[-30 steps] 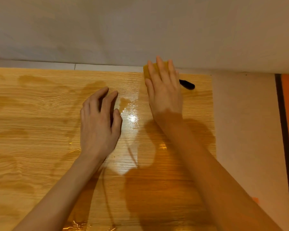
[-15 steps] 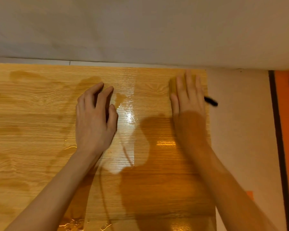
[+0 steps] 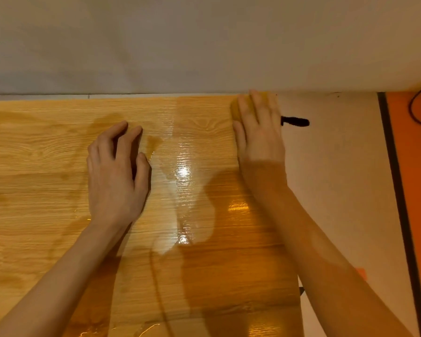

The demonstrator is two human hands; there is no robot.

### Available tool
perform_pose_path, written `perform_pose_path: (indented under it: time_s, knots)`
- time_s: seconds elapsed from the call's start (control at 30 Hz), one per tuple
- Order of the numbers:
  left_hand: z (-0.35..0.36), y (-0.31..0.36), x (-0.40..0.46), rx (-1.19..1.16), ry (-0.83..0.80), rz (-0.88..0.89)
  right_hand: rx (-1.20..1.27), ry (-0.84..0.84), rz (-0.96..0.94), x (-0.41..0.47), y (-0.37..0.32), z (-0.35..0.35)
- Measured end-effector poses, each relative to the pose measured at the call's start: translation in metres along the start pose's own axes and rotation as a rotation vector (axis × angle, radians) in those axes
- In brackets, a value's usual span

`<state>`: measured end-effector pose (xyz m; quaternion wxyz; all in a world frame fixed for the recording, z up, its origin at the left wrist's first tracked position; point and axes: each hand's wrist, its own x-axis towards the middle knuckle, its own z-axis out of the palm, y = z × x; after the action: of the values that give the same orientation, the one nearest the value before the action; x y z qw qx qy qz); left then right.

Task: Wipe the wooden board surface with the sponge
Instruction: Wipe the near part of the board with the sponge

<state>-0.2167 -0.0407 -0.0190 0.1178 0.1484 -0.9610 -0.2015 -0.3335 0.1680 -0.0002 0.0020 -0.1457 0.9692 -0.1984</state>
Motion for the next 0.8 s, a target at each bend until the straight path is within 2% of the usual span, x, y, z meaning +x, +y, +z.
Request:
perform_pose_path:
  time_s: [0.07,0.1,0.23,0.3,0.4,0.5,0.57,0.7,0.8]
  knots:
    - [-0.001,0.0,0.001,-0.003,-0.001,-0.005,-0.096,-0.067,-0.16,-0.016,0.001,0.002]
    - [-0.001,0.0,0.001,-0.005,-0.004,-0.007,-0.083,-0.06,-0.168,-0.009,0.008,0.0]
    - [0.001,-0.001,0.0,0.009,-0.003,-0.004,0.259,0.046,0.177,0.041,0.025,-0.008]
    - [0.002,-0.002,0.0,0.016,0.006,0.01,0.448,0.095,0.266,0.036,0.026,-0.009]
    - [0.003,-0.003,-0.001,0.016,0.016,0.029,0.672,0.135,0.337,-0.009,0.028,-0.014]
    - [0.005,-0.004,0.0,0.024,0.018,0.044,0.745,0.107,0.385,-0.056,0.033,-0.019]
    - [0.004,-0.004,-0.001,0.031,0.019,0.048,0.794,0.072,0.379,-0.047,0.036,-0.021]
    - [0.005,-0.006,0.001,0.038,0.027,0.057,0.953,0.069,0.401,0.024,0.039,-0.024]
    - [0.007,-0.008,-0.002,0.035,0.048,0.086,1.072,0.057,0.418,0.018,0.049,-0.016]
